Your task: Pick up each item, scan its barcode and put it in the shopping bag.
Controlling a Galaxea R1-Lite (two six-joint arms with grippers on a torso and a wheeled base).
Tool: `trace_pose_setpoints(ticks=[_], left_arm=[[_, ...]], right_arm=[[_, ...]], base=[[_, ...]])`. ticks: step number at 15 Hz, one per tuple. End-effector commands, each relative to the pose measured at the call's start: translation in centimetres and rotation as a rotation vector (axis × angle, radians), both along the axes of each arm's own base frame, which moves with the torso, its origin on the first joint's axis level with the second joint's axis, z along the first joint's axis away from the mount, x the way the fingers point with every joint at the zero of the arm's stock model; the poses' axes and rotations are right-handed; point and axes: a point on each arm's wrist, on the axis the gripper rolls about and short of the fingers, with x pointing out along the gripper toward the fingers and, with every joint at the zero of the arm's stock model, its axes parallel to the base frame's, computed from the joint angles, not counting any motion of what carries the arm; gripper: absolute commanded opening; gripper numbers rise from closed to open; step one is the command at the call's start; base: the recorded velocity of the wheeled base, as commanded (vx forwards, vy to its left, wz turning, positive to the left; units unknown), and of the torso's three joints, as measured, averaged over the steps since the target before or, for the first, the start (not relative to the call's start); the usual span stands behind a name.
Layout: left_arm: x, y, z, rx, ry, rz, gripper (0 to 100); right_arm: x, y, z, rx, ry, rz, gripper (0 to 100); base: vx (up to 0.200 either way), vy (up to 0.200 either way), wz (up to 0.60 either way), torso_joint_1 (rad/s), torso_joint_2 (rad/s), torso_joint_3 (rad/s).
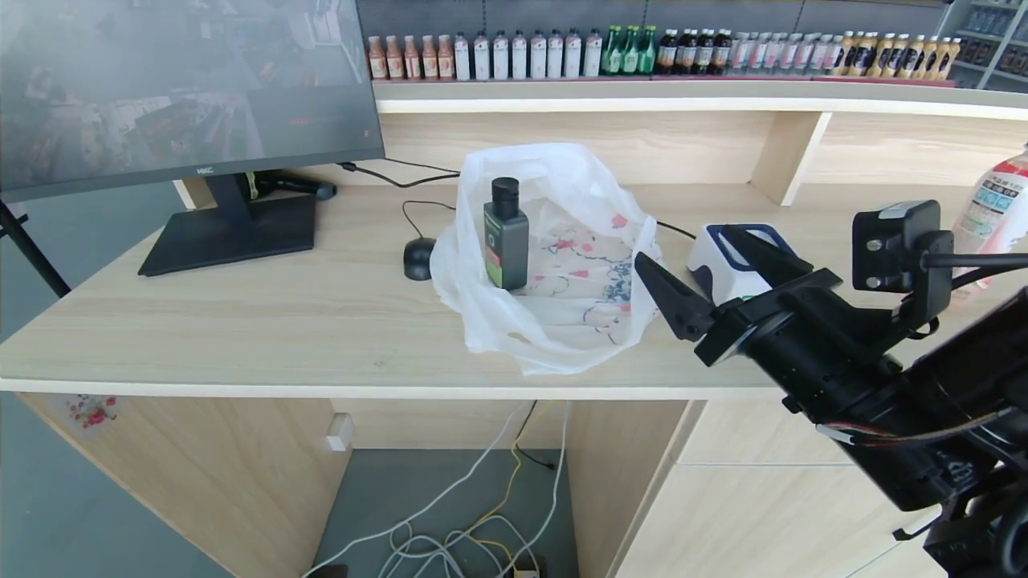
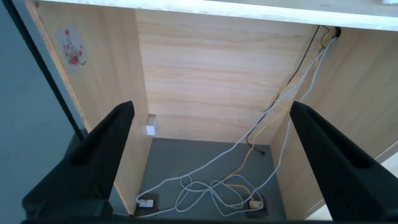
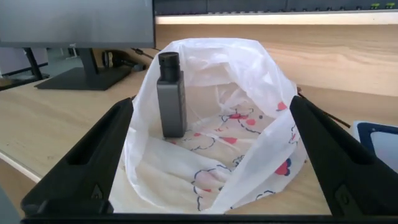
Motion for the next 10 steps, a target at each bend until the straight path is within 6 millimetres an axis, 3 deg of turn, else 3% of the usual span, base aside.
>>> trace_pose_setpoints(ticks=[1,10], left_arm=[[0.0,0.0,0.01,0.0,-0.001,0.001,100],[0.0,0.0,0.01,-0.003,-0.001,0.001,100]], right_arm=[[0.08,-0.15,0.08,0.003,-0.004,-0.007,100],[0.07,-0.31,0.09,0.002,-0.004,-0.015,100]], base=[[0.0,-0.2,0.0,-0.002,0.0,0.007],[0.0,-0.2,0.0,0.001,0.0,0.0]])
